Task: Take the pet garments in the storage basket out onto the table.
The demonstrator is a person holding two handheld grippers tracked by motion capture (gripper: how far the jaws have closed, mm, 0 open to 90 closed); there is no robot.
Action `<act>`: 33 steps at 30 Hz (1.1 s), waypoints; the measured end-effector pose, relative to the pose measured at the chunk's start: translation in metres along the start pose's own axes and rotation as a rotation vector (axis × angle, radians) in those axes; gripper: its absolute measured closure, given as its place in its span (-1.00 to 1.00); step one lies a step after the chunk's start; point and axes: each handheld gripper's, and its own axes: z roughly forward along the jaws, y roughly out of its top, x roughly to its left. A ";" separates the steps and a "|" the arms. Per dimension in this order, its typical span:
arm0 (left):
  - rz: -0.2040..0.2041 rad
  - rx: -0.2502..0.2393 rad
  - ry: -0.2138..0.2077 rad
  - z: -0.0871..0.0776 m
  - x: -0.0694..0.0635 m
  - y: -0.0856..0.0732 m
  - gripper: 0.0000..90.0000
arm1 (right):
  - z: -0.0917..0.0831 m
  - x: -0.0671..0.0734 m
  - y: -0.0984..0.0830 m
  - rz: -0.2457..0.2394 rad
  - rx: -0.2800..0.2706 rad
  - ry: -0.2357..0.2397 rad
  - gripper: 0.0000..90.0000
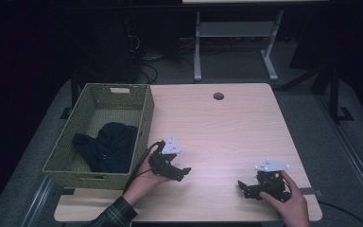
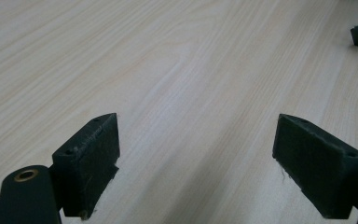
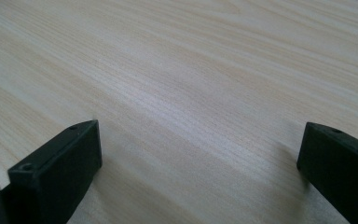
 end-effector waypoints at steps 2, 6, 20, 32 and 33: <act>-0.002 -0.005 0.002 -0.001 0.001 0.001 -0.68 | 0.000 0.000 0.000 0.001 0.000 0.000 -1.00; 0.002 -0.010 0.009 -0.003 0.000 0.003 -0.68 | 0.000 0.000 0.000 -0.001 0.000 0.000 -1.00; -0.002 -0.030 0.011 -0.011 0.002 0.010 -0.68 | 0.000 0.000 0.000 0.000 -0.001 0.000 -1.00; -0.006 -0.036 0.016 -0.016 0.003 0.017 -0.68 | 0.000 0.000 0.000 0.000 -0.001 0.000 -1.00; -0.005 -0.037 0.016 -0.016 0.003 0.017 -0.68 | 0.000 0.000 0.000 -0.001 0.000 0.000 -1.00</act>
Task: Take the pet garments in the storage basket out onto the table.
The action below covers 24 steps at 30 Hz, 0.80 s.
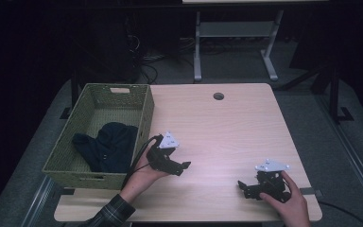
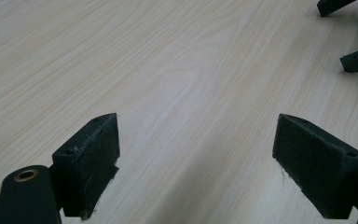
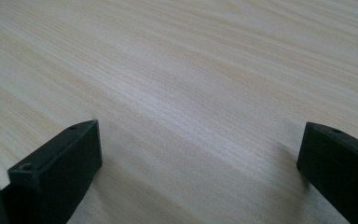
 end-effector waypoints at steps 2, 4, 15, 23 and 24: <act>-0.001 -0.002 0.001 -0.001 0.000 0.001 -0.68 | 0.000 0.000 0.000 -0.002 0.000 0.000 -1.00; -0.001 -0.004 0.001 -0.002 0.000 0.002 -0.68 | 0.000 0.000 0.000 -0.002 0.001 0.000 -1.00; 0.002 -0.030 0.004 -0.010 0.003 0.012 -0.68 | 0.000 0.000 0.000 0.001 0.000 0.000 -1.00; 0.005 -0.051 -0.002 -0.016 0.007 0.018 -0.68 | 0.000 0.000 0.000 0.000 -0.001 0.000 -1.00; 0.007 -0.052 -0.001 -0.017 0.007 0.018 -0.68 | 0.000 0.000 0.000 -0.001 -0.001 0.000 -1.00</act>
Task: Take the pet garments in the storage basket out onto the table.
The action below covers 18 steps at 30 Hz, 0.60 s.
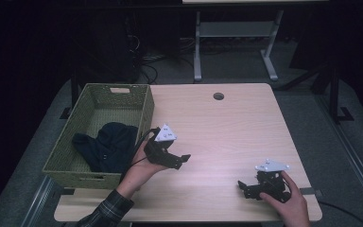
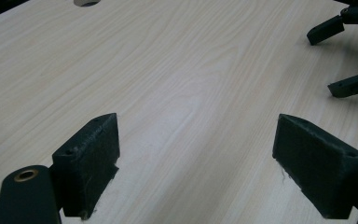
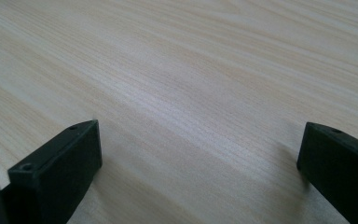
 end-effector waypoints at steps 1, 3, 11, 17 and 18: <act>0.002 -0.002 0.001 -0.001 0.000 0.001 -0.68 | 0.000 0.000 0.000 0.001 0.000 0.000 -1.00; 0.000 -0.007 -0.001 -0.001 0.000 0.002 -0.68 | 0.000 0.000 0.000 0.000 0.000 0.000 -1.00; -0.001 -0.011 0.005 -0.003 0.004 0.006 -0.68 | 0.000 0.000 0.000 0.000 0.000 0.000 -1.00; -0.008 -0.026 0.015 -0.008 0.008 0.008 -0.68 | 0.000 0.000 0.000 -0.001 0.000 0.000 -1.00; -0.004 -0.023 0.017 -0.009 0.009 0.009 -0.68 | 0.000 0.000 0.000 -0.001 0.000 0.000 -1.00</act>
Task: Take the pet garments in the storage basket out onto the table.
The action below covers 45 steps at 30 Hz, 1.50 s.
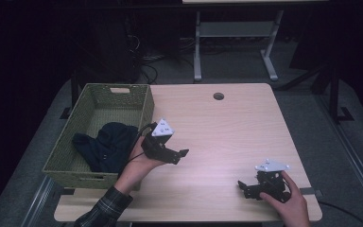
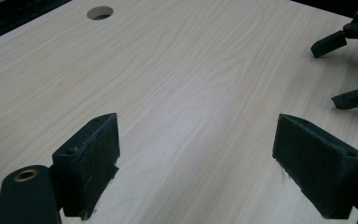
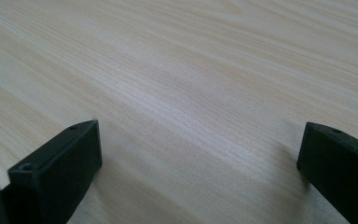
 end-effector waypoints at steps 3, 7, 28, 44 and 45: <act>-0.007 -0.012 0.005 -0.003 0.001 0.001 -0.68 | 0.000 0.000 0.000 0.001 0.000 0.000 -1.00; -0.007 -0.012 0.010 -0.006 0.004 0.002 -0.68 | 0.000 0.000 0.000 0.001 0.000 0.000 -1.00; -0.051 -0.056 0.023 -0.038 0.024 0.004 -0.69 | 0.000 0.000 0.000 0.002 0.000 0.000 -1.00; -0.086 -0.058 0.049 -0.059 0.044 -0.003 -0.69 | 0.000 0.000 0.000 0.002 0.000 0.000 -1.00; -0.083 -0.054 0.051 -0.061 0.046 -0.004 -0.69 | 0.000 0.000 0.000 0.001 0.000 0.000 -1.00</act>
